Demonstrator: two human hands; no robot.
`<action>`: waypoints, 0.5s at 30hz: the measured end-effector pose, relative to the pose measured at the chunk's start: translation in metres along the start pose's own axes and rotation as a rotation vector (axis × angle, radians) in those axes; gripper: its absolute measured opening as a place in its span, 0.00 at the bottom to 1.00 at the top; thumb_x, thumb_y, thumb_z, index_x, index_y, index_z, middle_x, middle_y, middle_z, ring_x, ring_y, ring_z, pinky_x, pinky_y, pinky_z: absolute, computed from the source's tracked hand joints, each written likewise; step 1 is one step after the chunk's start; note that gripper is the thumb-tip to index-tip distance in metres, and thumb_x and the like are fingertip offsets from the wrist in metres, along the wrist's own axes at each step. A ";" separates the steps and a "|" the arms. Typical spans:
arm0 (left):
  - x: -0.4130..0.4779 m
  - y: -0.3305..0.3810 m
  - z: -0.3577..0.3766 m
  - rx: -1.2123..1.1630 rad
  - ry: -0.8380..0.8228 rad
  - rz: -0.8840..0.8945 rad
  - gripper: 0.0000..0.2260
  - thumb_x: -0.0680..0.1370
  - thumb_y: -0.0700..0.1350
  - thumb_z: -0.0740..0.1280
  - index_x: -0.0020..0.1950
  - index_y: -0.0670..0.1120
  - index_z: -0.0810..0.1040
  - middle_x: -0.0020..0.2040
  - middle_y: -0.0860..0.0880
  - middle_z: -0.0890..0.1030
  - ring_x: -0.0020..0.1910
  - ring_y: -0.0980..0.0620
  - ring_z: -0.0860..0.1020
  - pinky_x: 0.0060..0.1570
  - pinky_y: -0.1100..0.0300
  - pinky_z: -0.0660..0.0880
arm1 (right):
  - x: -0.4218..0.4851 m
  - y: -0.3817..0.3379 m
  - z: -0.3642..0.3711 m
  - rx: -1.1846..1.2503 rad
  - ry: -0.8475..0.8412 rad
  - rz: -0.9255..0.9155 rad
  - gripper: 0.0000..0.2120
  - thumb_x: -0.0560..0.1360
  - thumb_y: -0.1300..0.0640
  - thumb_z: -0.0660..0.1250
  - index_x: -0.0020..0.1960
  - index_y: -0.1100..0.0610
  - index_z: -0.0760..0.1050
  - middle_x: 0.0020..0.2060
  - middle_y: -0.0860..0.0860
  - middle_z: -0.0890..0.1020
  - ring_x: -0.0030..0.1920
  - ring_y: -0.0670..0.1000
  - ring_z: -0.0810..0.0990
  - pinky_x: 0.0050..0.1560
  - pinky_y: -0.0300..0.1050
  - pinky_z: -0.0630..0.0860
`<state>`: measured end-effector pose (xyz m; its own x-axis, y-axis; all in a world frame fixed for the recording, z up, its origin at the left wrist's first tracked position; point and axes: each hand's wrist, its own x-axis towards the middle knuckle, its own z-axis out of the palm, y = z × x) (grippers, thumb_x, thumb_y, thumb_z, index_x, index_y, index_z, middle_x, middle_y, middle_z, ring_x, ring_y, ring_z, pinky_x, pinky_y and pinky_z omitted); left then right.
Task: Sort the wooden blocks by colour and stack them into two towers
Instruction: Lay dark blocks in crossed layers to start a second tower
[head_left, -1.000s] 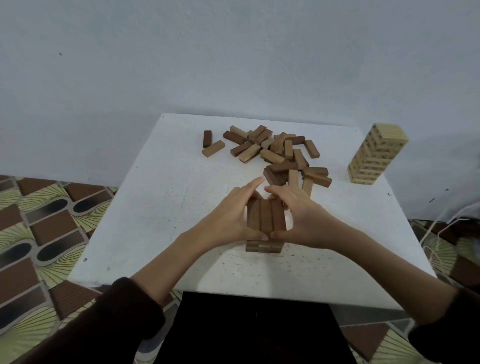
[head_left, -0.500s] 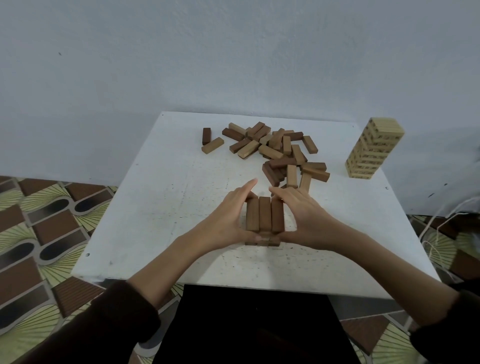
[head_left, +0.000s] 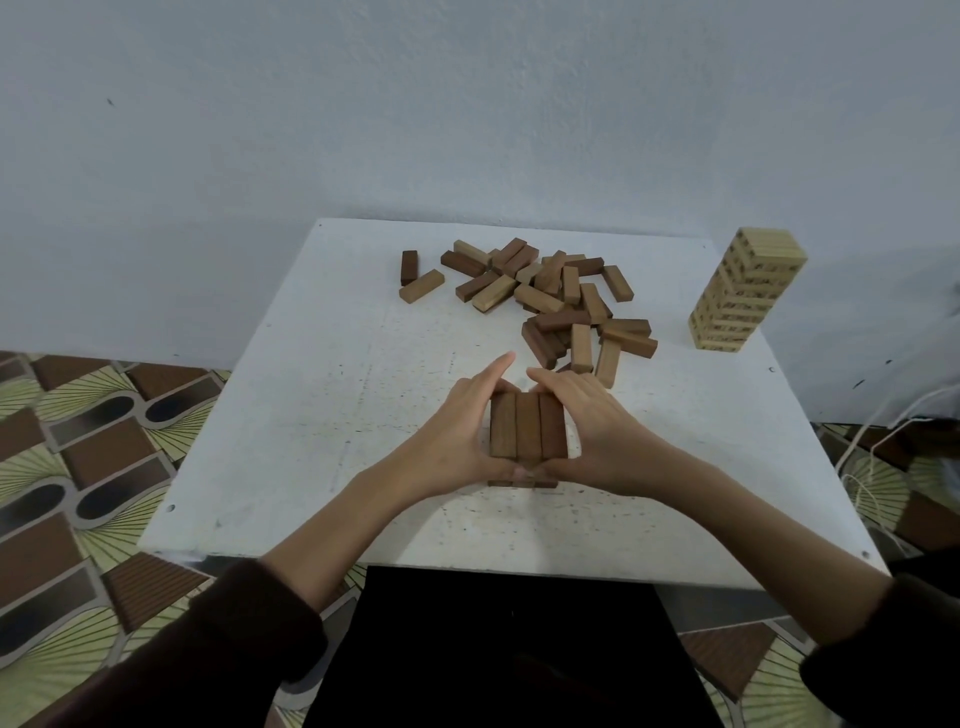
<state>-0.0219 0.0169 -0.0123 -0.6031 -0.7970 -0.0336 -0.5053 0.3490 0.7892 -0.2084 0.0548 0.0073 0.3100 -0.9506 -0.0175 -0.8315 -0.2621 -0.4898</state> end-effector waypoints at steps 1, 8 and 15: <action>0.000 0.000 0.000 0.001 0.001 0.001 0.49 0.67 0.47 0.78 0.77 0.52 0.48 0.62 0.55 0.67 0.62 0.58 0.63 0.54 0.73 0.60 | 0.000 0.000 0.001 0.011 0.004 0.003 0.44 0.67 0.49 0.76 0.74 0.55 0.55 0.64 0.52 0.69 0.63 0.51 0.65 0.65 0.50 0.66; 0.002 -0.002 0.003 -0.062 0.004 -0.023 0.49 0.67 0.44 0.78 0.77 0.51 0.48 0.60 0.55 0.67 0.63 0.57 0.64 0.56 0.71 0.60 | 0.000 -0.001 0.006 0.195 0.003 0.048 0.46 0.66 0.54 0.77 0.74 0.56 0.53 0.62 0.52 0.68 0.61 0.48 0.64 0.60 0.41 0.64; 0.001 -0.005 0.008 -0.190 0.030 -0.071 0.50 0.66 0.44 0.78 0.77 0.50 0.48 0.62 0.54 0.69 0.66 0.57 0.66 0.54 0.76 0.58 | -0.004 0.005 0.017 0.457 0.027 0.135 0.49 0.65 0.56 0.78 0.75 0.54 0.50 0.61 0.47 0.69 0.66 0.47 0.64 0.66 0.40 0.59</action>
<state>-0.0251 0.0182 -0.0208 -0.5495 -0.8319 -0.0775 -0.4187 0.1939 0.8872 -0.2060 0.0603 -0.0095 0.1961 -0.9766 -0.0878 -0.5734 -0.0416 -0.8182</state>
